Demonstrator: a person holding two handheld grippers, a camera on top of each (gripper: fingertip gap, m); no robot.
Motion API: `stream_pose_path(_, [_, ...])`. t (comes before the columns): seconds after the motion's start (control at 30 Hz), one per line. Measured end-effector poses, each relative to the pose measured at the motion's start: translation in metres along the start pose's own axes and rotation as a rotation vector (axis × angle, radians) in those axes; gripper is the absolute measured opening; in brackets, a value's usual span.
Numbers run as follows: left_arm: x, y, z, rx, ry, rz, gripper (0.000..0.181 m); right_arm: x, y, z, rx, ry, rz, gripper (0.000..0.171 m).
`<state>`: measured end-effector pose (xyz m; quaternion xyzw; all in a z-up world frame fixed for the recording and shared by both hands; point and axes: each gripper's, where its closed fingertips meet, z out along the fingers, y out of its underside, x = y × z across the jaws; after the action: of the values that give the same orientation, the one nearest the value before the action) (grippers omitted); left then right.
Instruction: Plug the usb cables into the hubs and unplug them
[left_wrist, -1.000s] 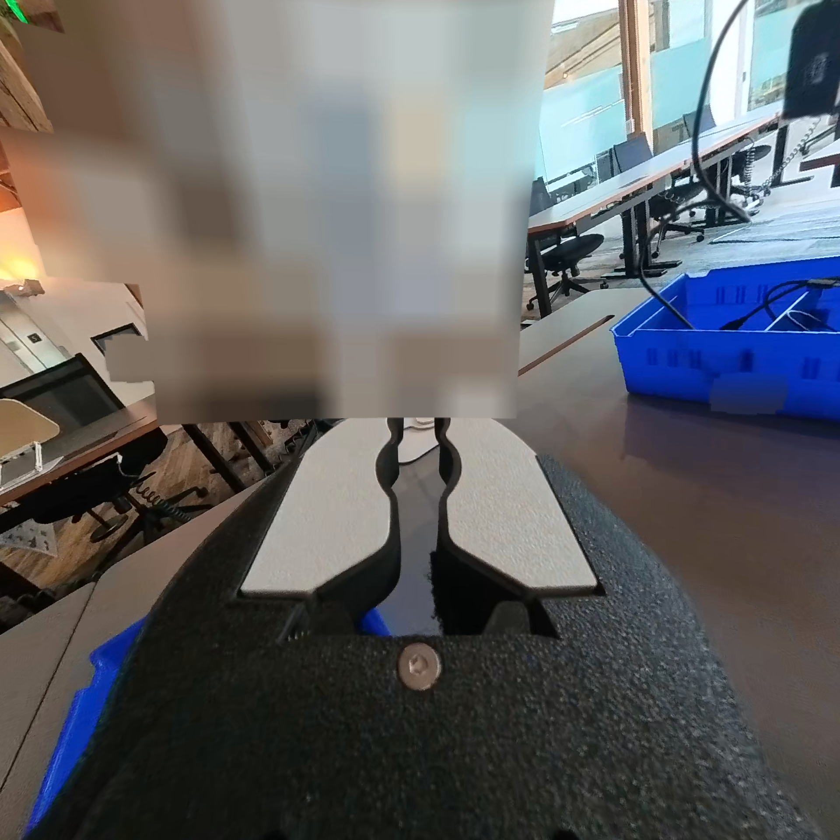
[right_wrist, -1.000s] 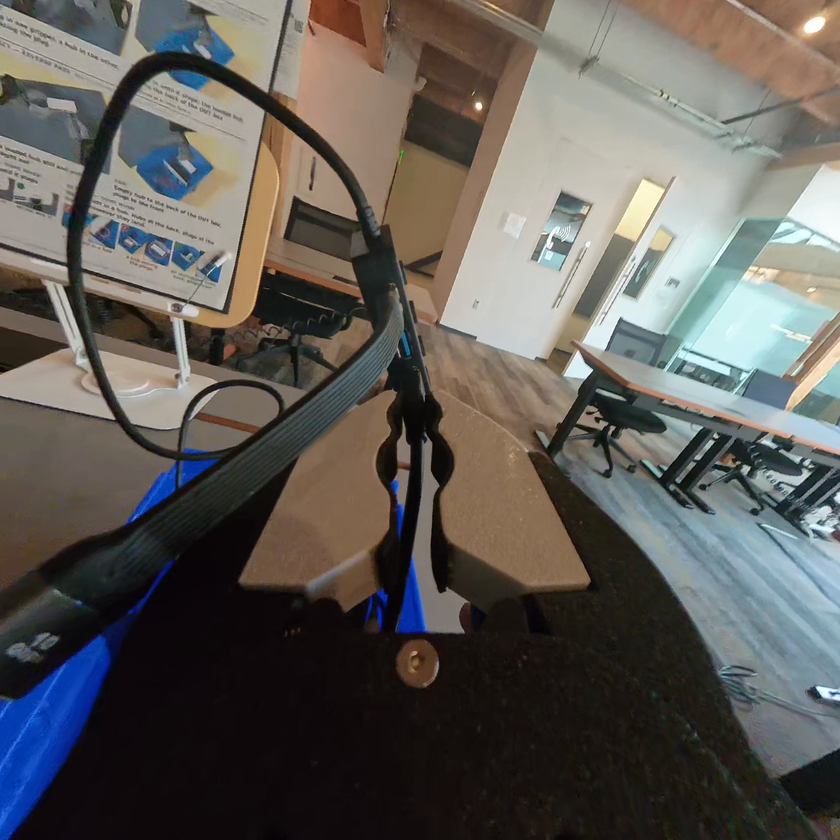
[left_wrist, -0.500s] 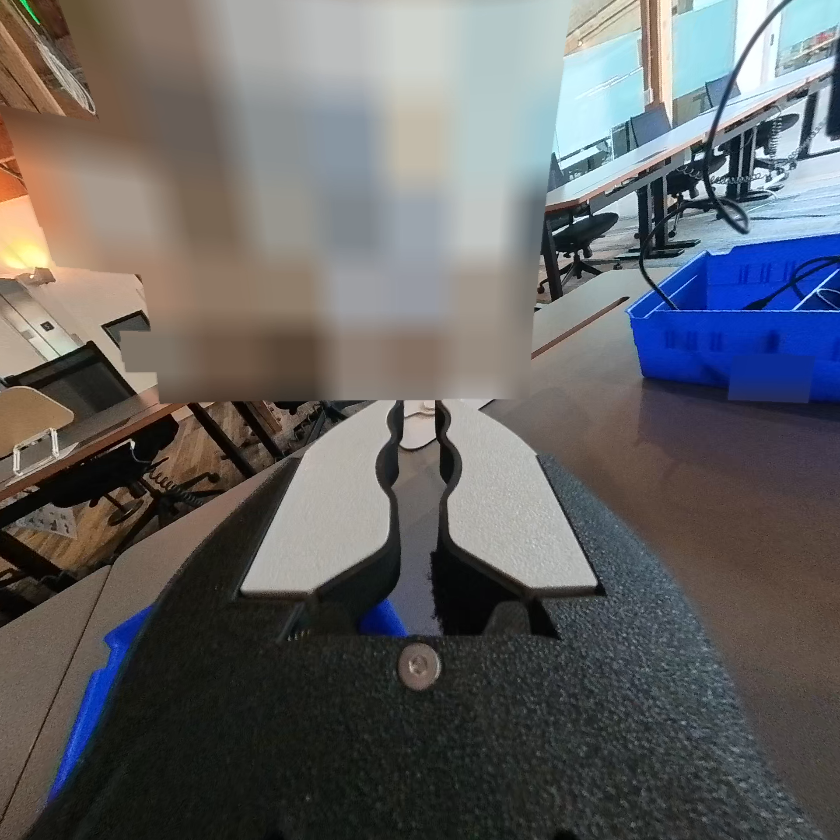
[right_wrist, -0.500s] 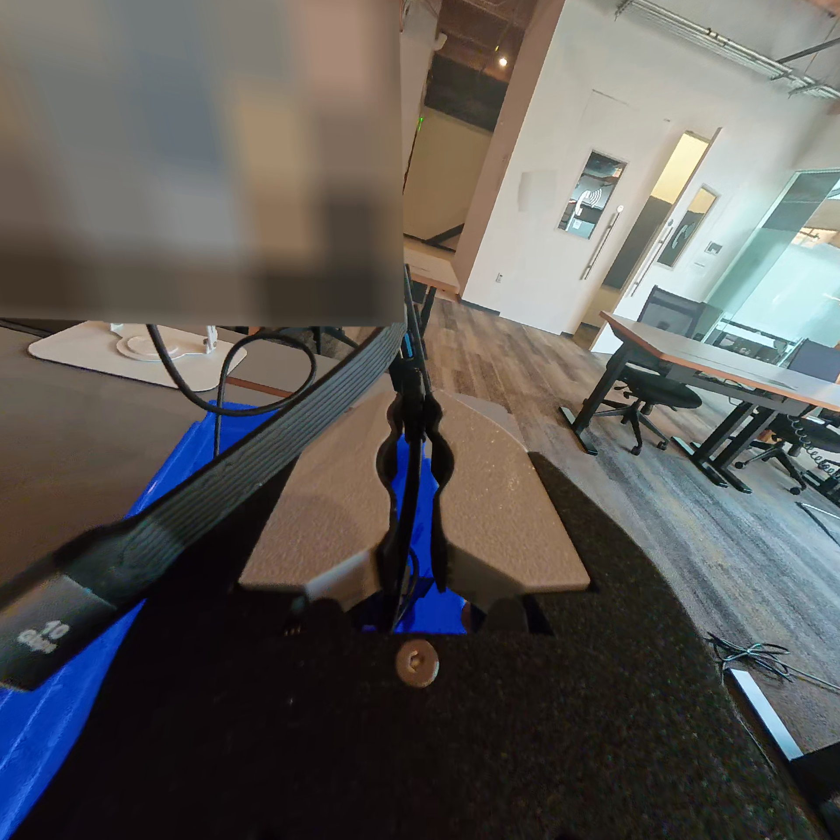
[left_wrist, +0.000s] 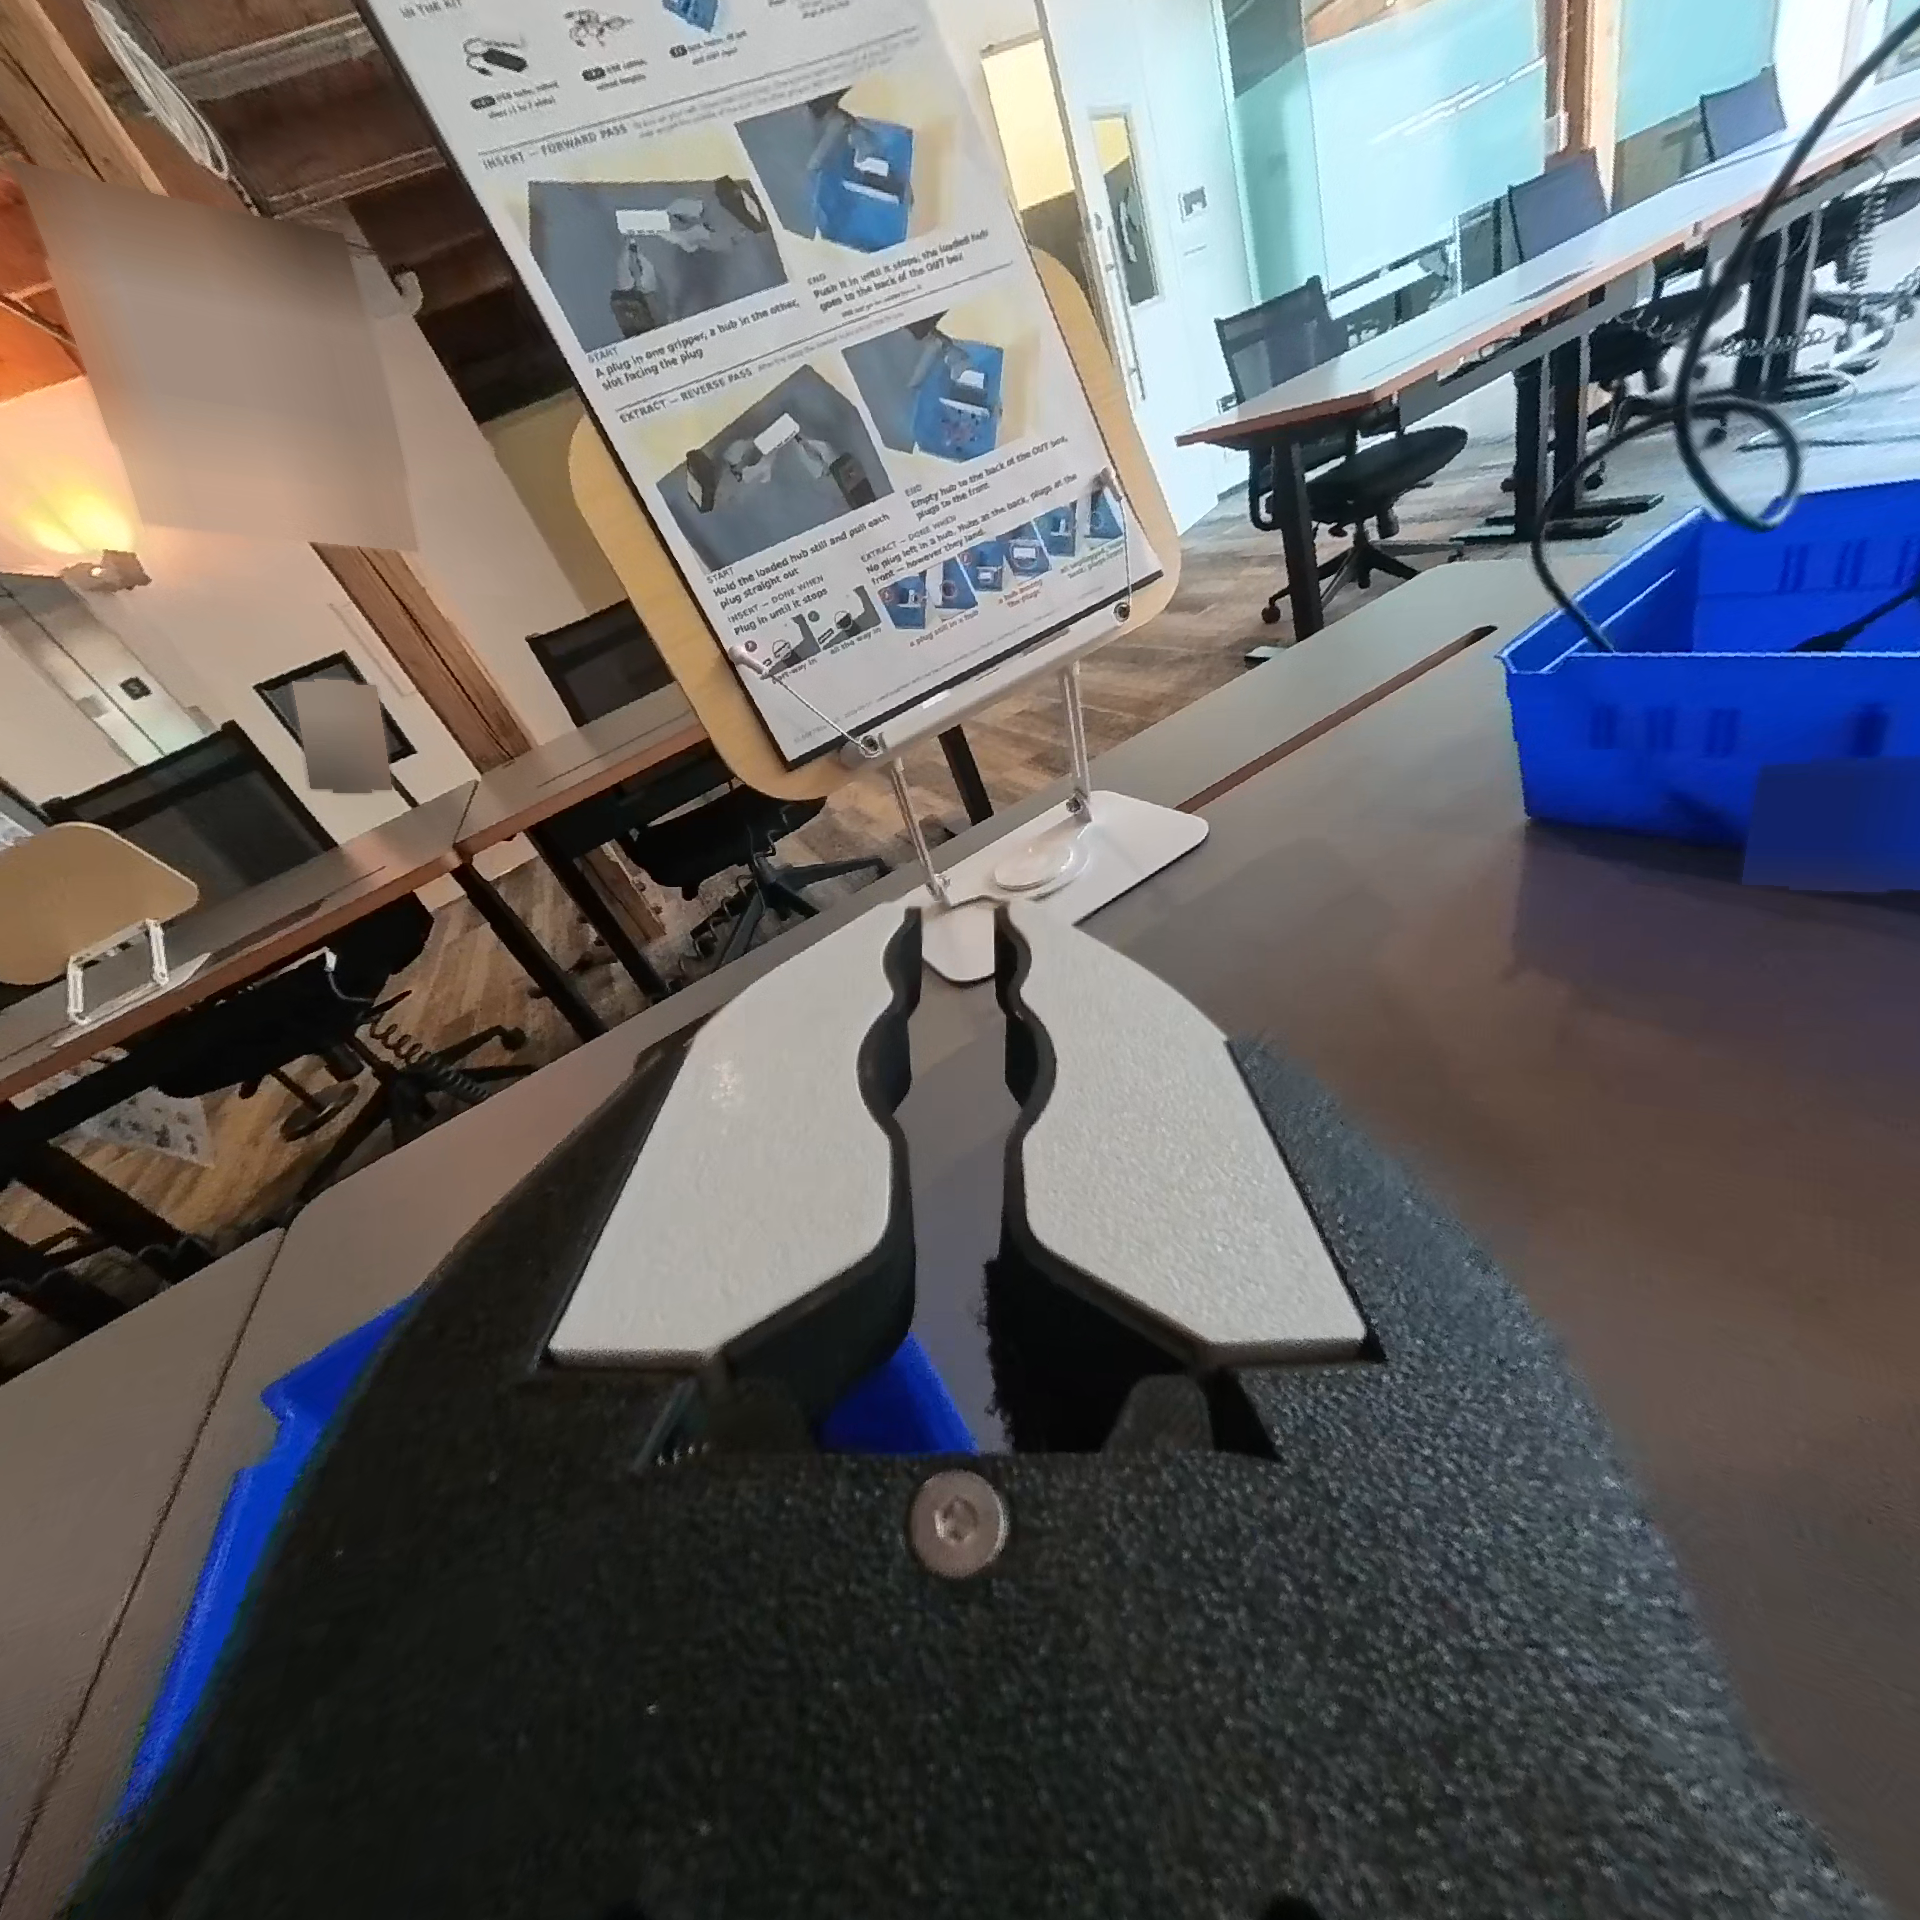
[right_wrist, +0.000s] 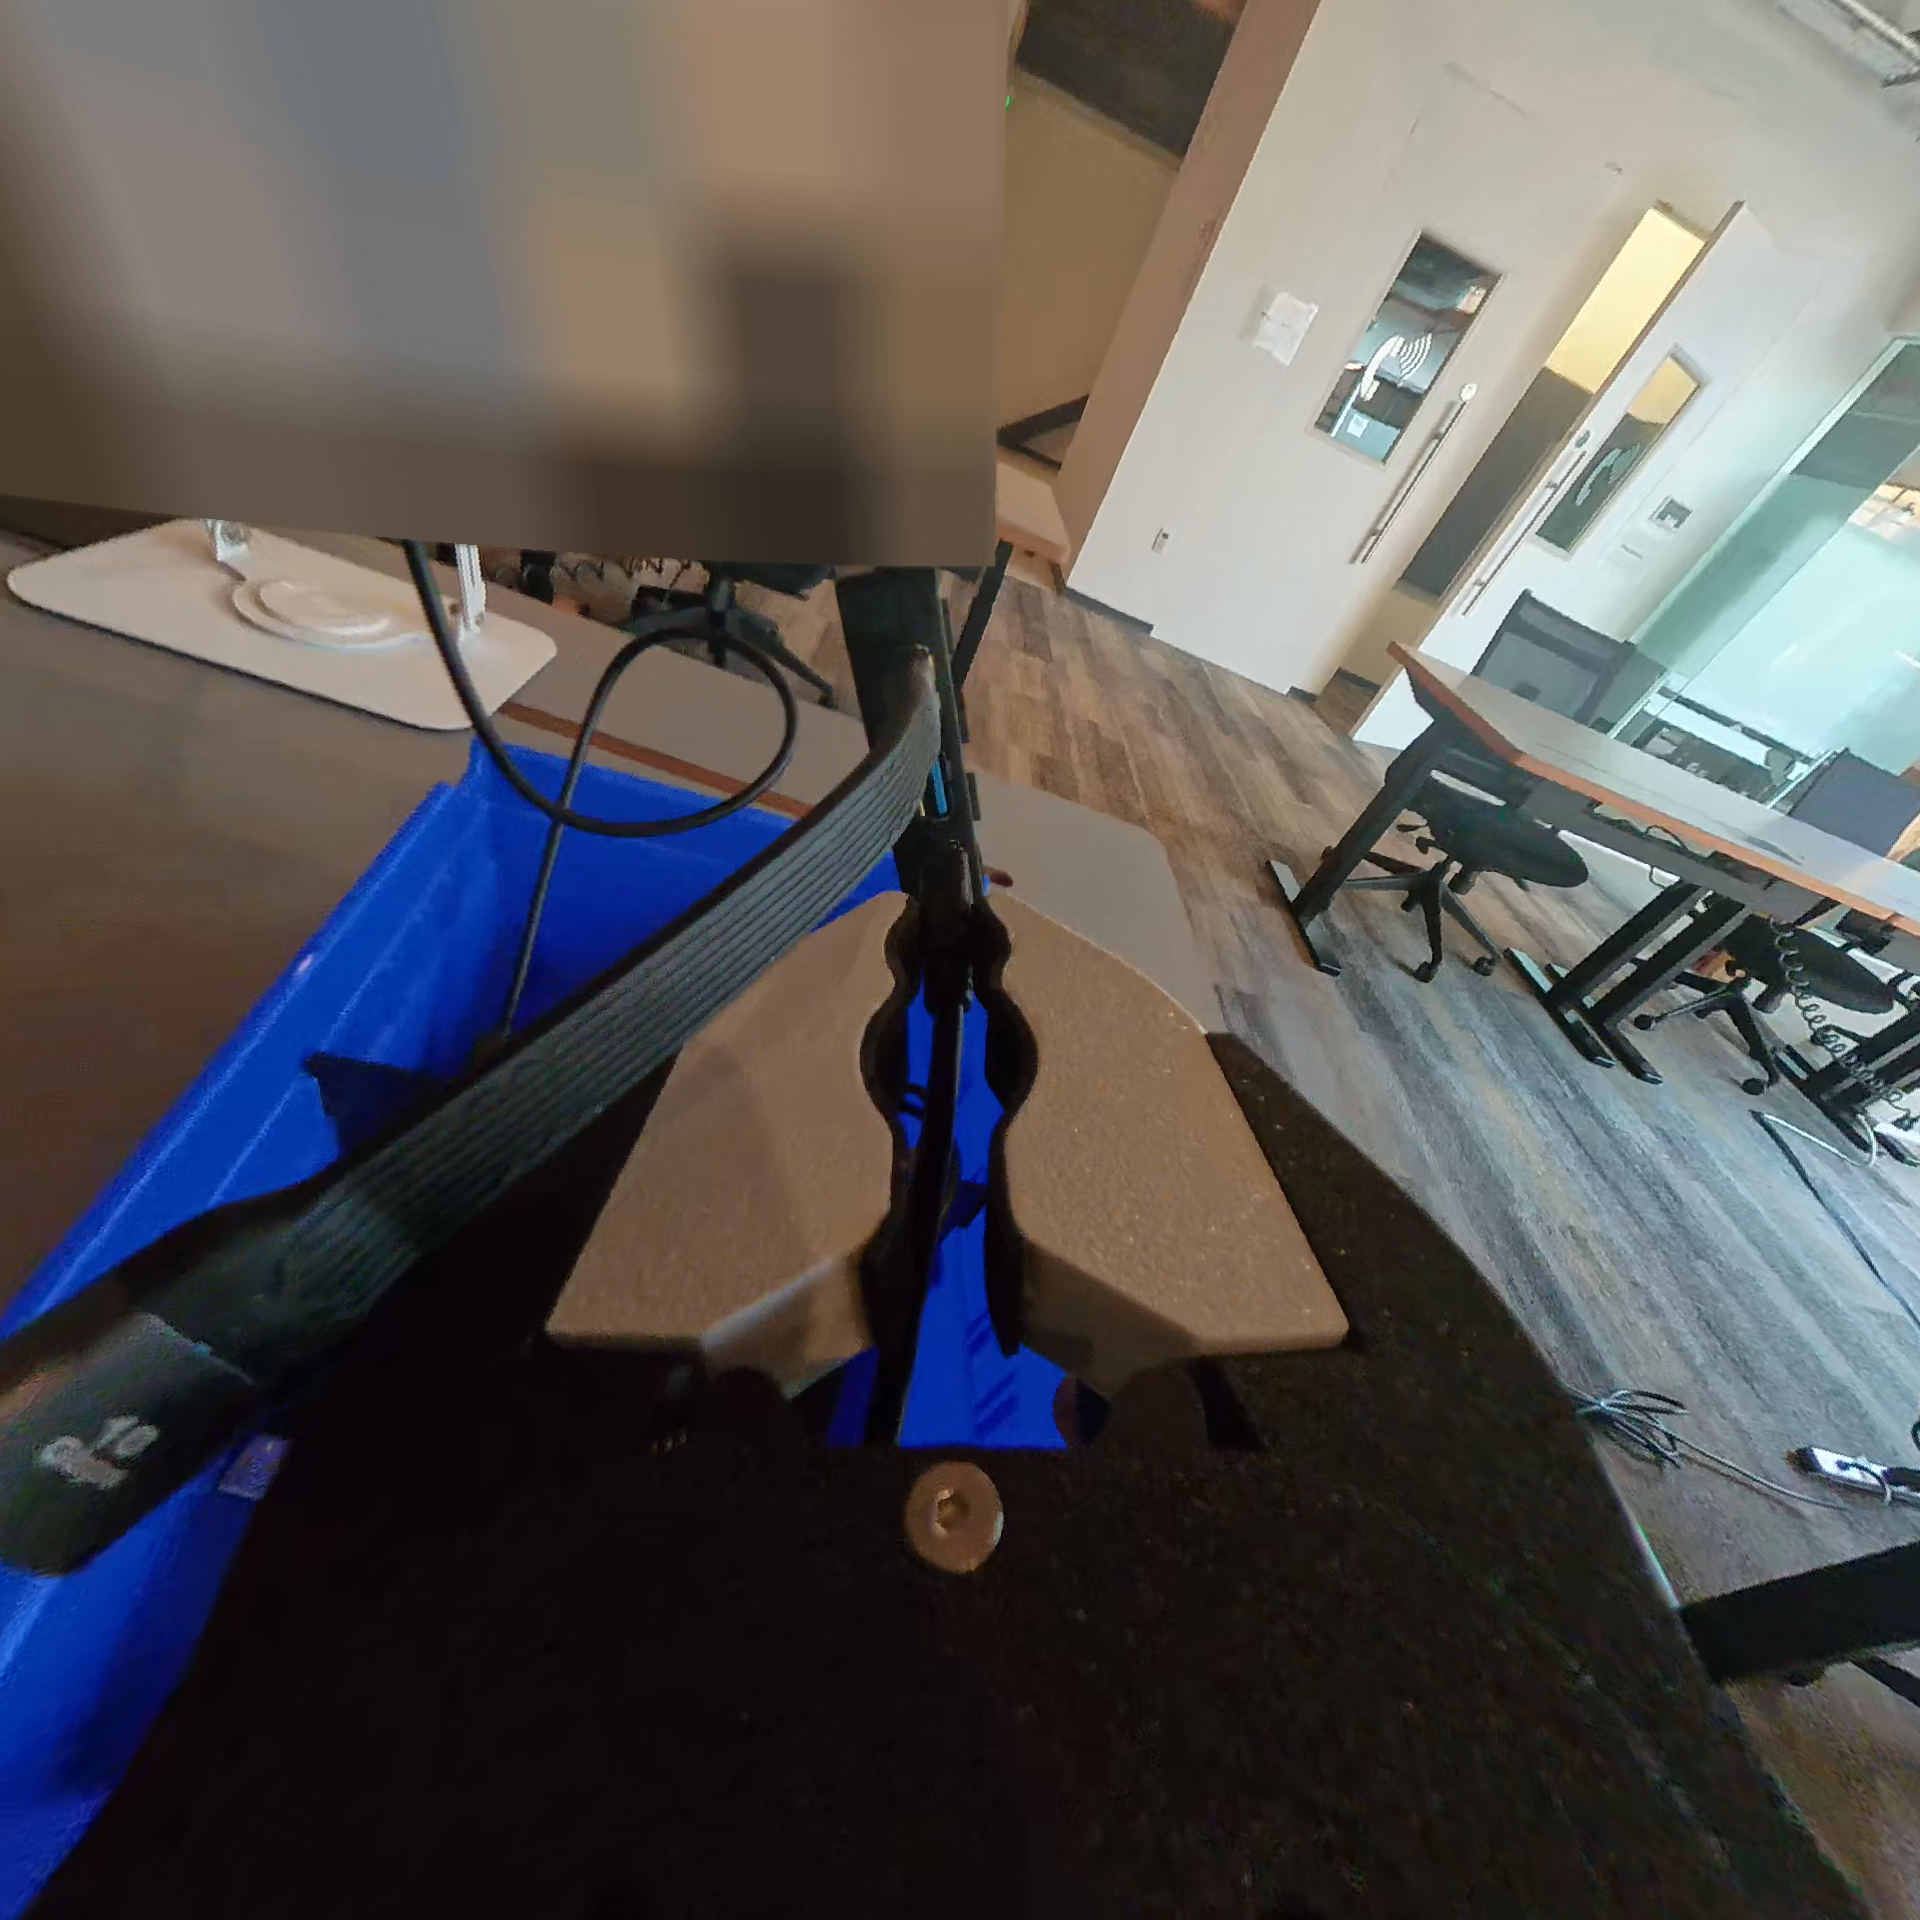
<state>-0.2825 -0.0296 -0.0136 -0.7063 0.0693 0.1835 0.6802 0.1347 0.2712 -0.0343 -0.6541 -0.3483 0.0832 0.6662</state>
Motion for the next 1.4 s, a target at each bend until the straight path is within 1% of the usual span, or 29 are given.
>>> stream_pose_path(0.1, [0.005, 0.0, 0.004, 0.0, 0.014, -0.002, 0.013, -0.003, 0.004, 0.001, -0.021, -0.003, -0.011, 0.008])
stream_pose_path(0.17, [0.011, 0.002, 0.008, -0.008, 0.033, 0.001, 0.013, -0.006, -0.001, 0.0, 0.006, -0.014, 0.006, 0.008])
stream_pose_path(0.33, [0.027, 0.004, 0.016, -0.034, 0.07, 0.034, 0.013, -0.022, -0.039, -0.013, 0.148, -0.078, 0.057, 0.008])
stream_pose_path(0.4, [0.043, 0.005, 0.02, -0.04, 0.143, 0.017, 0.015, -0.031, -0.056, -0.02, 0.193, -0.097, 0.053, 0.008])
stream_pose_path(0.5, [0.069, 0.003, 0.028, -0.029, 0.223, 0.025, 0.026, -0.047, -0.087, -0.028, 0.254, -0.112, 0.01, 0.008])
stream_pose_path(0.67, [0.091, -0.007, 0.031, 0.02, 0.269, 0.097, 0.049, -0.088, -0.155, -0.047, 0.395, -0.195, -0.041, 0.008])
stream_pose_path(0.73, [0.097, -0.02, 0.028, 0.082, 0.282, 0.1, 0.06, -0.108, -0.182, -0.057, 0.467, -0.246, -0.04, 0.008])
stream_pose_path(0.83, [0.107, -0.048, 0.016, 0.205, 0.312, 0.08, 0.07, -0.139, -0.219, -0.071, 0.568, -0.346, -0.013, 0.008])
stream_pose_path(0.93, [0.098, -0.078, -0.003, 0.337, 0.277, 0.069, 0.08, -0.182, -0.242, -0.08, 0.621, -0.53, 0.022, 0.008])
stream_pose_path(1.03, [0.074, -0.097, -0.027, 0.432, 0.248, -0.001, 0.087, -0.229, -0.245, -0.085, 0.617, -0.72, 0.039, 0.008])
stream_pose_path(1.1, [0.06, -0.1, -0.038, 0.458, 0.27, -0.07, 0.095, -0.261, -0.235, -0.086, 0.589, -0.84, 0.055, 0.008])
stream_pose_path(1.17, [0.047, -0.096, -0.044, 0.465, 0.282, -0.115, 0.098, -0.29, -0.222, -0.087, 0.558, -0.941, 0.067, 0.008])
stream_pose_path(1.27, [0.04, -0.08, -0.042, 0.409, 0.287, -0.072, 0.094, -0.326, -0.202, -0.087, 0.495, -1.046, 0.054, 0.008])
stream_pose_path(1.33, [0.051, -0.069, -0.042, 0.364, 0.358, -0.014, 0.082, -0.346, -0.192, -0.089, 0.465, -1.121, 0.053, 0.008])
stream_pose_path(1.4, [0.064, -0.063, -0.041, 0.349, 0.423, 0.029, 0.077, -0.364, -0.186, -0.094, 0.428, -1.236, 0.094, 0.008])
